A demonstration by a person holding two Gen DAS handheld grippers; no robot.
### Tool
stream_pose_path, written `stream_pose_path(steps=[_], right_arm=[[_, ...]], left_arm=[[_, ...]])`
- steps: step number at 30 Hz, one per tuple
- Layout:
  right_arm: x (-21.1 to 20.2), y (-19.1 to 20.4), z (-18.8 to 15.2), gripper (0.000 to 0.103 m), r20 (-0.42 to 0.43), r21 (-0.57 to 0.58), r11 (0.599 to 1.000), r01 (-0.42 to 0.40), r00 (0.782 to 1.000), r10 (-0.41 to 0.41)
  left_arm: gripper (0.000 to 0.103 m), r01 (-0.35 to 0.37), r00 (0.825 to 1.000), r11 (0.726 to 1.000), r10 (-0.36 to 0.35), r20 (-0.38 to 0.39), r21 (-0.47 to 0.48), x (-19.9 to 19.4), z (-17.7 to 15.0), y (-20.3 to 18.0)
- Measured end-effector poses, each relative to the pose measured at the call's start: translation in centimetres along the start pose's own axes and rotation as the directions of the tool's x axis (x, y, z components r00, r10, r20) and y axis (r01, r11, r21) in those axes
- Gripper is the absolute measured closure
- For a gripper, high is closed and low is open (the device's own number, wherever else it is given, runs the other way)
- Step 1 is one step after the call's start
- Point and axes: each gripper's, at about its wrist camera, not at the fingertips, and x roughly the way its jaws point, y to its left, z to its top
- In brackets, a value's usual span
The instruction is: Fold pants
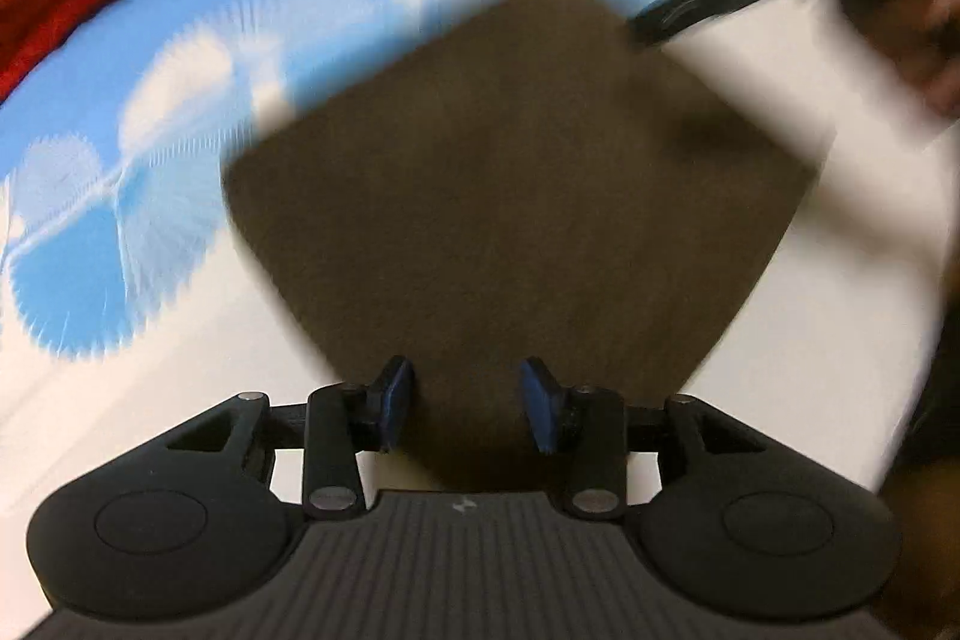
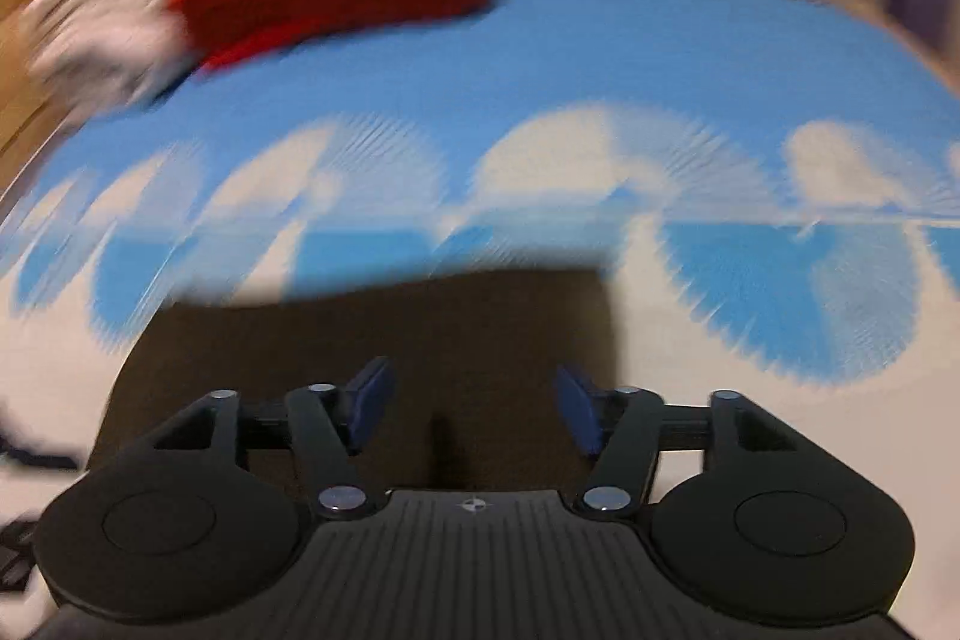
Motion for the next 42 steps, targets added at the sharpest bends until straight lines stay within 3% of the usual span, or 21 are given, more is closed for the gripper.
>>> stream_pose_path(steps=[1, 2, 3, 5, 7, 10, 12, 13, 15, 17, 21, 22, 24, 25, 27, 29, 32, 36, 38, 42], right_arm=[[0.3, 0.3, -1.3, 0.032, -0.081, -0.030, 0.999, -0.039, 0.996, 0.037], [1.2, 0.8, -3.0, 0.032, -0.202, -0.076, 0.995, -0.063, 0.978, 0.047], [1.8, 1.3, -4.9, 0.032, -0.291, -0.148, 0.988, -0.046, 0.957, 0.001], [0.7, 2.1, -7.2, 0.026, -0.255, -0.254, 0.967, 0.017, 0.963, -0.084], [-1.0, 1.6, -6.8, 0.027, -0.272, -0.167, 0.984, 0.059, 0.957, -0.104], [-5.6, 2.2, -6.7, 0.029, -0.147, -0.137, 0.984, 0.110, 0.980, -0.130], [-9.4, 3.3, -7.2, 0.024, 0.001, -0.149, 0.978, 0.145, 0.989, -0.147], [-11.3, 3.8, -7.8, 0.013, 0.077, -0.135, 0.979, 0.155, 0.986, -0.145], [-15.0, 4.7, -9.7, 0.002, 0.215, -0.071, 0.988, 0.138, 0.969, -0.120], [-17.1, 5.3, -12.1, 0.001, 0.299, -0.012, 0.995, 0.095, 0.950, -0.087], [-18.8, 6.3, -14.9, 0.001, 0.347, 0.097, 0.993, 0.063, 0.933, -0.093], [-19.1, 6.5, -15.3, 0.001, 0.370, 0.115, 0.992, 0.046, 0.925, -0.085], [-18.5, 6.8, -15.8, 0.001, 0.352, 0.101, 0.993, 0.064, 0.931, -0.096], [-17.8, 7.2, -15.7, 0.001, 0.330, 0.083, 0.991, 0.108, 0.935, -0.129], [-16.8, 7.5, -16.0, 0.001, 0.309, 0.054, 0.982, 0.179, 0.932, -0.187], [-15.9, 7.7, -15.7, 0.001, 0.273, 0.048, 0.980, 0.195, 0.941, -0.200], [-15.2, 7.6, -15.8, 0.001, 0.230, 0.078, 0.977, 0.199, 0.950, -0.212], [-15.3, 7.7, -16.4, 0.001, 0.204, 0.090, 0.981, 0.172, 0.961, -0.187], [-15.1, 7.5, -16.5, 0.001, 0.199, 0.079, 0.982, 0.171, 0.963, -0.183], [-14.9, 7.0, -16.3, 0.001, 0.179, 0.087, 0.983, 0.162, 0.968, -0.175]], left_arm=[[0.044, -0.043, 0.999, 0.998, 0.043, -0.017, 0.040, 0.5, -0.6, -0.4], [0.043, -0.062, 0.998, 0.998, 0.062, -0.007, 0.030, 0.3, -0.8, -0.4], [0.043, -0.052, 0.999, 0.998, 0.052, -0.010, -0.023, -0.3, -0.7, 0.0], [0.042, -0.070, 0.998, 0.994, 0.070, -0.003, -0.083, -1.6, -0.8, 0.4], [0.037, -0.149, 0.989, 0.983, 0.150, 0.004, -0.109, -3.6, -1.0, 0.4], [0.012, -0.175, 0.975, 0.957, 0.201, 0.092, -0.233, -8.4, -1.9, 0.3], [0.012, -0.151, 0.958, 0.929, 0.221, 0.180, -0.337, -12.1, -3.3, -0.1], [0.009, -0.148, 0.946, 0.911, 0.243, 0.212, -0.385, -13.5, -3.7, -0.5], [0.001, -0.152, 0.909, 0.867, 0.311, 0.277, -0.475, -16.4, -5.1, -2.2], [0.001, -0.136, 0.875, 0.851, 0.344, 0.342, -0.508, -18.2, -6.2, -4.5], [0.000, -0.107, 0.837, 0.813, 0.384, 0.389, -0.572, -18.6, -9.0, -9.2], [0.000, -0.089, 0.849, 0.813, 0.363, 0.383, -0.575, -17.7, -10.2, -10.2], [0.000, -0.110, 0.924, 0.817, 0.294, 0.245, -0.566, -15.8, -10.2, -10.7], [0.000, -0.100, 0.936, 0.802, 0.276, 0.217, -0.589, -15.4, -10.0, -10.4], [0.000, -0.100, 0.932, 0.775, 0.292, 0.213, -0.624, -15.3, -9.8, -9.6], [0.000, -0.152, 0.932, 0.751, 0.325, 0.159, -0.643, -14.8, -9.1, -8.9], [0.000, -0.122, 0.943, 0.726, 0.298, 0.149, -0.677, -14.2, -8.5, -8.4], [0.000, -0.179, 0.937, 0.757, 0.325, 0.125, -0.628, -12.0, -7.6, -9.3], [0.000, -0.156, 0.944, 0.754, 0.305, 0.129, -0.638, -11.0, -7.6, -9.0], [0.000, -0.152, 0.937, 0.767, 0.313, 0.156, -0.624, -10.3, -6.7, -9.5]])
